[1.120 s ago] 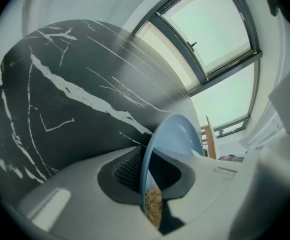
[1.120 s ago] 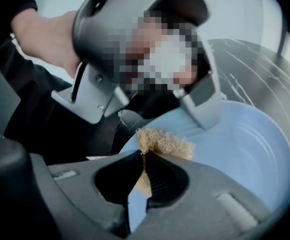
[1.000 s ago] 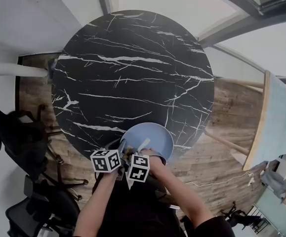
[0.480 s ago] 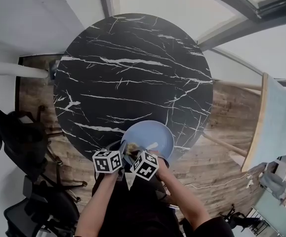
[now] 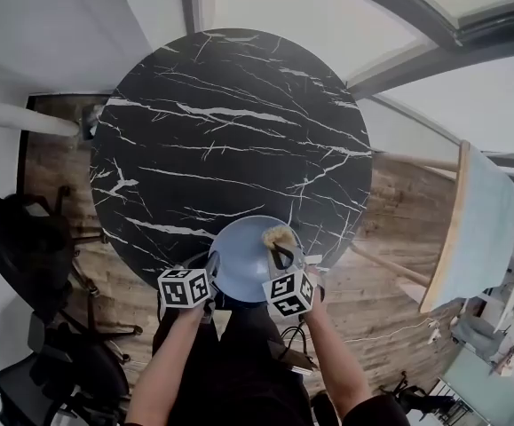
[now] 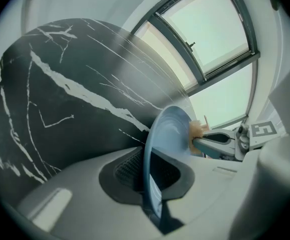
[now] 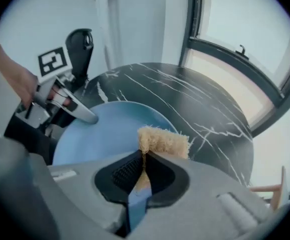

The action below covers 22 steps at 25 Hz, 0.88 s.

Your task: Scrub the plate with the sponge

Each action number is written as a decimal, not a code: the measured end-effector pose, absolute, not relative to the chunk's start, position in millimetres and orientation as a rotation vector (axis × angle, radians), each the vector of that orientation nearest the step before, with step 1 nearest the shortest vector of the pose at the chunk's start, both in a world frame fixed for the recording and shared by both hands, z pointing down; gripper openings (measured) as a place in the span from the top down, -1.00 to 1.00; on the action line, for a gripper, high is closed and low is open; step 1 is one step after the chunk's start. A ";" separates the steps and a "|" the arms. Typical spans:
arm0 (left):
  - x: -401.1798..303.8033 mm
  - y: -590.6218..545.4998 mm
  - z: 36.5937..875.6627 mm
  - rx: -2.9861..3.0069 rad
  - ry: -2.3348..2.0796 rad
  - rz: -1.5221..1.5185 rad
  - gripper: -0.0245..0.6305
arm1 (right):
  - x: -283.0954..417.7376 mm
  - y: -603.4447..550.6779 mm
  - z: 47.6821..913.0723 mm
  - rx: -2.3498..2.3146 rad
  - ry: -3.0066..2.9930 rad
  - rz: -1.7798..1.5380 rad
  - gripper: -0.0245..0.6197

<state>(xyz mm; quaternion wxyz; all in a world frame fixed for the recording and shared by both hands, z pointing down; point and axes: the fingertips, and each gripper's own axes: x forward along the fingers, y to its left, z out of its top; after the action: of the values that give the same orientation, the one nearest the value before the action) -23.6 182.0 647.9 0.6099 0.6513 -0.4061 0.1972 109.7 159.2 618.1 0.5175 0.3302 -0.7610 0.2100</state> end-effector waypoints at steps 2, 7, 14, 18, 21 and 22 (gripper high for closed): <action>-22.7 181.8 647.4 1.514 -0.933 0.460 0.85 | 118.4 151.8 630.3 0.830 -1.749 0.489 0.86; -20.4 180.9 646.5 1.539 -0.914 0.471 0.86 | 114.8 142.3 643.9 0.810 -1.676 0.576 0.85; -20.2 183.1 647.7 1.542 -0.894 0.463 0.86 | 94.9 134.0 645.3 0.788 -1.675 0.571 0.86; -20.1 183.0 647.7 1.536 -0.894 0.458 0.86 | 62.5 131.8 646.2 0.746 -1.718 0.526 0.86; -19.9 182.8 648.0 1.535 -0.900 0.456 0.86 | 38.5 137.2 647.7 0.672 -1.749 0.439 0.86; -19.9 183.0 647.9 1.535 -0.903 0.452 0.86 | 31.8 140.6 647.9 0.647 -1.759 0.419 0.86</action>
<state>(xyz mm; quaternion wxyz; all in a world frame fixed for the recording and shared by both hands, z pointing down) -19.9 183.0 647.9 0.6069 0.6639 -0.3906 0.1956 31.8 140.6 647.9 0.5733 0.2761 -0.7504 0.1788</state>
